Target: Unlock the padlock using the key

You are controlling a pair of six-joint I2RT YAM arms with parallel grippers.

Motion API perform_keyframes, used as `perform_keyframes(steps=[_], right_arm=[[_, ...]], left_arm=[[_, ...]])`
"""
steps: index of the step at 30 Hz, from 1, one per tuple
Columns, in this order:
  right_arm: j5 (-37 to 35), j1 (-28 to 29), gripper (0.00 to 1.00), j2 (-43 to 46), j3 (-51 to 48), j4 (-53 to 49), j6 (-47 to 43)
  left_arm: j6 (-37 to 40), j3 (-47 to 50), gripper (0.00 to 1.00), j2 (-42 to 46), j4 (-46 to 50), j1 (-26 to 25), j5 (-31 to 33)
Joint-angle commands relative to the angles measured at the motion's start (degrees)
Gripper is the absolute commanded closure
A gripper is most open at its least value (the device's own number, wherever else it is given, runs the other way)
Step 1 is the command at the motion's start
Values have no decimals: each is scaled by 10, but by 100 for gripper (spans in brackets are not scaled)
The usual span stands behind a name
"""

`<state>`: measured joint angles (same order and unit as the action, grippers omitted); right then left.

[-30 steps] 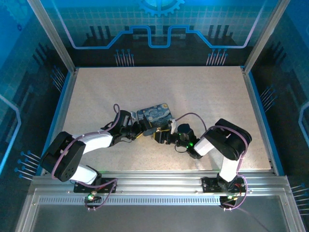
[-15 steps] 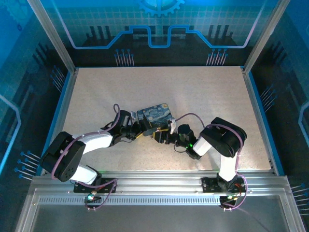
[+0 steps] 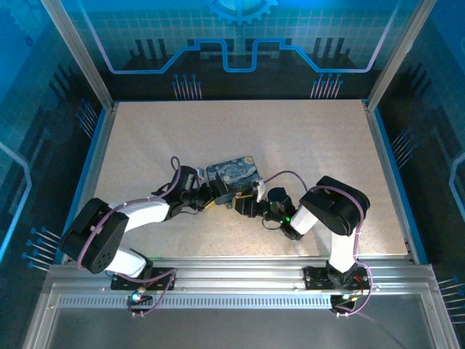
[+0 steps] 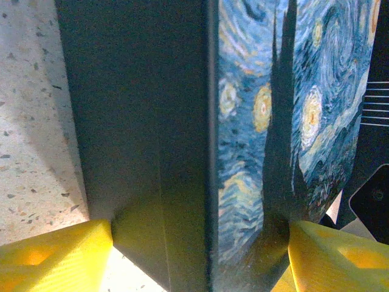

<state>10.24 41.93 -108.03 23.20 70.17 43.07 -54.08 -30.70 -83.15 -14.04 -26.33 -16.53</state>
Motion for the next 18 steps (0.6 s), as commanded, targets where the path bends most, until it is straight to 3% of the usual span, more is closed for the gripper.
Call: perform_keyframes(steps=[1,9,18], right_arm=[[9,1,65,-2,-1,27,-7],[-3,2,69,1,-2,2,-2],[-17,1,81,1,-8,-5,11]], left_arm=[[6,22,24,-10,87,-10,15],[6,23,24,-10,87,-9,15],[6,26,24,-7,87,-10,18]])
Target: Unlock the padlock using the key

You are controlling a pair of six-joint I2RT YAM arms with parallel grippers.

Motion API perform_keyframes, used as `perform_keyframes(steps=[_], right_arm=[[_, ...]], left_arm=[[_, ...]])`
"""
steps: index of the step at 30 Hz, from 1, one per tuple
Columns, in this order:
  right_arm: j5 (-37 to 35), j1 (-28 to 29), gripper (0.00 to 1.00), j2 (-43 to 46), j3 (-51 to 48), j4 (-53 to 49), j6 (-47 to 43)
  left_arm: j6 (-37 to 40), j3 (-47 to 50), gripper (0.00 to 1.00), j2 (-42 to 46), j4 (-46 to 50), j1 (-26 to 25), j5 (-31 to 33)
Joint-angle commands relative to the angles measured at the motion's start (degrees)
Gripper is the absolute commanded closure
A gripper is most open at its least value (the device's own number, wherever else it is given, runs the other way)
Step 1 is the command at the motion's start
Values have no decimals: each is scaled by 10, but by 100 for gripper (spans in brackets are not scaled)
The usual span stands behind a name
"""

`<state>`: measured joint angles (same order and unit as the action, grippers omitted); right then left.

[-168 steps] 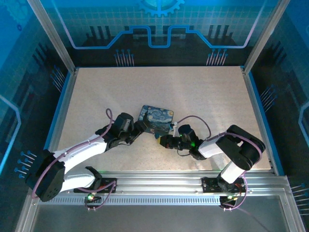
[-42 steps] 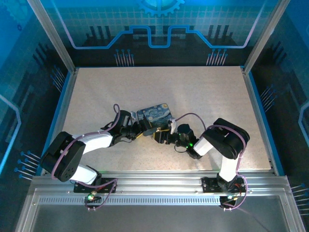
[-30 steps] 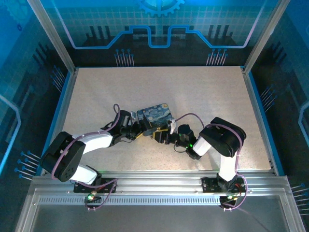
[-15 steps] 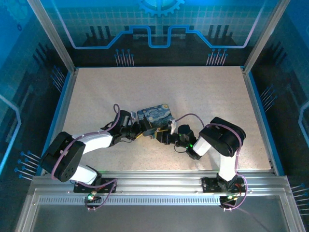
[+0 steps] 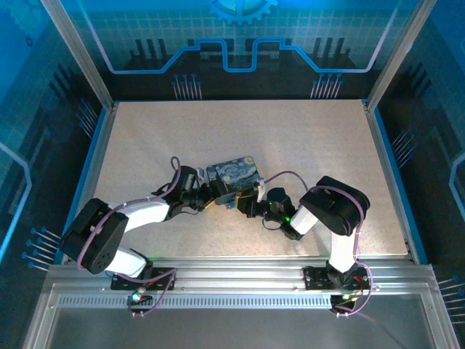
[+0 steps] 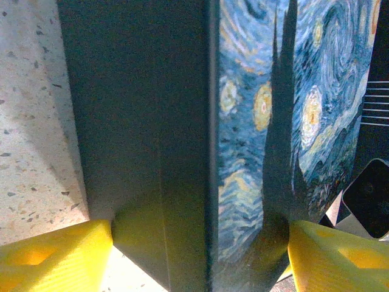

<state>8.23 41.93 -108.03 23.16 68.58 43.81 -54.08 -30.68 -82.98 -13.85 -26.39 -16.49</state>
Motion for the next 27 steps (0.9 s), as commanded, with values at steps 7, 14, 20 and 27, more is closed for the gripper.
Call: perform_keyframes(steps=[7,14,20,27], right_arm=[[-6,0,88,0,-13,14,15],[-6,-5,93,-4,-19,27,31],[-4,-11,94,-5,-24,44,52],[1,-23,95,-2,-29,54,83]], left_arm=[[6,25,24,-9,85,-9,18],[5,26,24,-8,86,-8,19],[6,28,24,-7,87,-8,19],[7,29,24,-12,86,-9,22]])
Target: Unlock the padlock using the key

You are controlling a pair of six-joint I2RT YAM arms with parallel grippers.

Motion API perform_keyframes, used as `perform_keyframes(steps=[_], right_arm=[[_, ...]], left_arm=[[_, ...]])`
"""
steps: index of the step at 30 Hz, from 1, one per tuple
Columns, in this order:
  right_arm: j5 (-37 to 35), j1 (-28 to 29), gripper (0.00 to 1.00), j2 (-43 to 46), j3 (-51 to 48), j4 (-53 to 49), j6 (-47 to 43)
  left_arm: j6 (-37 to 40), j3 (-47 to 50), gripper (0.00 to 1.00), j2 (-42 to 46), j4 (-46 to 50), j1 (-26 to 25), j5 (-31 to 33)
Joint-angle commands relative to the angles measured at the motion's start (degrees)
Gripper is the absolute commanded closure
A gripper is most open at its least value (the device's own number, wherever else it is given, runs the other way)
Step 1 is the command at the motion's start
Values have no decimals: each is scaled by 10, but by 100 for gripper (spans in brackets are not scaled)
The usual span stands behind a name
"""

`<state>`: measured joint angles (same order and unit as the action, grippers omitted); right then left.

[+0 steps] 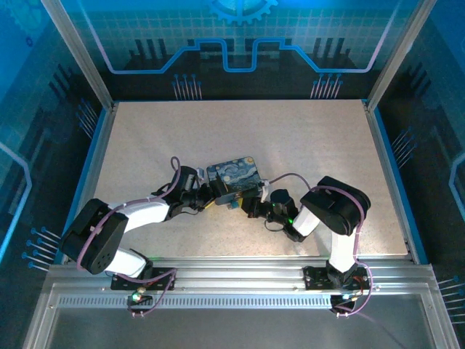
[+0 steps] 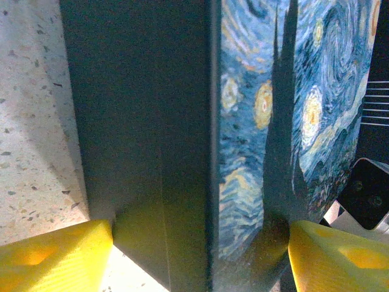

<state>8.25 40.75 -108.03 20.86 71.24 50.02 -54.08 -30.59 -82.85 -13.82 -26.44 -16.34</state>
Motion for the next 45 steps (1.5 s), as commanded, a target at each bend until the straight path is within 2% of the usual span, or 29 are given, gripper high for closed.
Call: perform_keyframes(steps=[1,13,32,38,45], right_arm=[[3,-13,95,-2,-6,29,24],[11,-28,95,9,-14,41,45],[8,-50,95,64,-39,-3,26],[15,-53,95,104,-45,-49,11],[29,-54,95,177,-38,-155,-28]], left_arm=[[7,27,24,-15,85,-8,21],[6,28,24,-15,83,-8,18],[0,27,24,-16,76,-7,16],[-2,22,21,-2,76,-8,15],[19,3,16,40,110,-6,32]])
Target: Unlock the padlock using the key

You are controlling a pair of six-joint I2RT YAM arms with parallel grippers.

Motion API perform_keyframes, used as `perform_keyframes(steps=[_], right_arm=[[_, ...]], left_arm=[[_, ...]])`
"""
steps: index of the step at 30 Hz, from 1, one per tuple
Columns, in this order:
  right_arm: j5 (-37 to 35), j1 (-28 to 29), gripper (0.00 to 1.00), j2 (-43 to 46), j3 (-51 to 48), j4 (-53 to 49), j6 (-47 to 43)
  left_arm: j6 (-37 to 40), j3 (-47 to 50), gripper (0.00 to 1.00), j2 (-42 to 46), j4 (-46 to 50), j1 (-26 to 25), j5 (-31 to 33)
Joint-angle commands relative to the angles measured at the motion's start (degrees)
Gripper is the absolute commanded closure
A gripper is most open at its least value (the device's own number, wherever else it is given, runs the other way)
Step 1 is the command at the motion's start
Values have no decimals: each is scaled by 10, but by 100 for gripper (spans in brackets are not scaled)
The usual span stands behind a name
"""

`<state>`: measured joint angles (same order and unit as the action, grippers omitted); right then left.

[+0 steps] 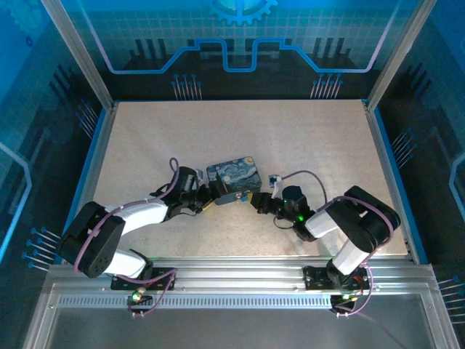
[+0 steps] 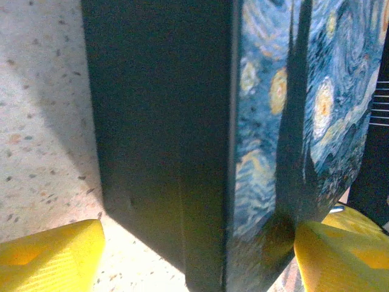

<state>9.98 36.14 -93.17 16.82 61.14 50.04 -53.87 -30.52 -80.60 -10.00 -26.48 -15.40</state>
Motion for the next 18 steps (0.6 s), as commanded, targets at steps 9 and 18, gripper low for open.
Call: perform_keyframes(steps=[9,18], right_arm=[[65,-7,95,142,56,-294,-128],[66,-6,95,241,133,-628,-243]], left_arm=[[64,-21,7,95,149,8,63],[97,-9,3,154,190,18,91]])
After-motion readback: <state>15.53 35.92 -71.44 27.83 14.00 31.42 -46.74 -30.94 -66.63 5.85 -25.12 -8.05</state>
